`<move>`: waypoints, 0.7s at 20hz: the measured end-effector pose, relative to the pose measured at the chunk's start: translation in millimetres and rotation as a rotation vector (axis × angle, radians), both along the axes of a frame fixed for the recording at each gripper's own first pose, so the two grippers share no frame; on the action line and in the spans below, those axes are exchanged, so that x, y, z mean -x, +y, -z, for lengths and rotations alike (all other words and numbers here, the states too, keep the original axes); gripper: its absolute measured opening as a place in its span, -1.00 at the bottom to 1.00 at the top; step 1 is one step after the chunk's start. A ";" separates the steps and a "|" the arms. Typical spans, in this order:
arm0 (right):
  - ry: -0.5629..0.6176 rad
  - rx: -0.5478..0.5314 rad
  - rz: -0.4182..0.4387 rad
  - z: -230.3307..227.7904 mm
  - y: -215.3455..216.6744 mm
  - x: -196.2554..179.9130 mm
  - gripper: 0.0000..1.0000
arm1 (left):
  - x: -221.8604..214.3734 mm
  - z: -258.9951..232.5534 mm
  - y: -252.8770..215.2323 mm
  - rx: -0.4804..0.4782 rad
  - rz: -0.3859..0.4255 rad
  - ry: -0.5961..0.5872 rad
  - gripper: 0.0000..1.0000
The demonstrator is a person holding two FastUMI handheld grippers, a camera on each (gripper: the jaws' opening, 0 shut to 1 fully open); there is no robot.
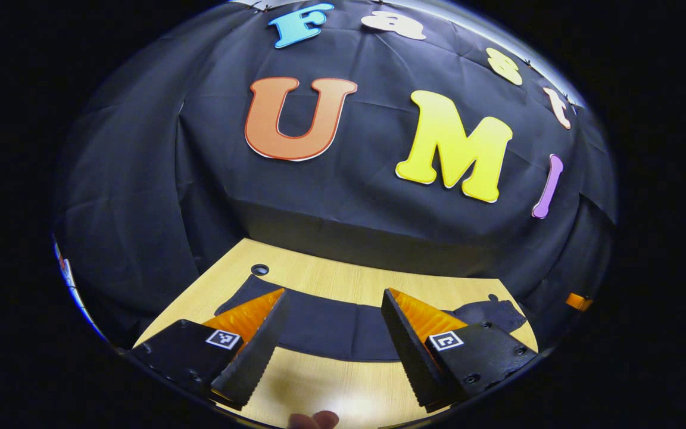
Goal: Grasp the waist and the cuffs of the jeans and fold them to make the two legs overlap; first hold the waist and fold one-third of the jeans toward the cuffs, then hold the cuffs and fold the remaining one-third in the same direction to finish folding.
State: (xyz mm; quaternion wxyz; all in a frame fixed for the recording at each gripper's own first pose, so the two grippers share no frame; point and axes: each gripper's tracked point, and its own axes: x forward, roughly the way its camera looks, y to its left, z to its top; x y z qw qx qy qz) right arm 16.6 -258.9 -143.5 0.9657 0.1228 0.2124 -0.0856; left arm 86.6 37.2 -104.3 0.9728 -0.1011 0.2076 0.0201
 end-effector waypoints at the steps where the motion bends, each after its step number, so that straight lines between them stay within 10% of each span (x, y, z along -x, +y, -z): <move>1: 0.012 -0.011 0.023 10.2 -7.1 0.5 0.94 | 2.6 -4.6 -1.7 -0.012 -0.001 -0.012 0.98; 14: 0.187 -0.275 0.244 184.5 -108.6 -104.5 0.94 | 2.4 -17.4 -30.0 -0.109 -0.021 -0.005 0.98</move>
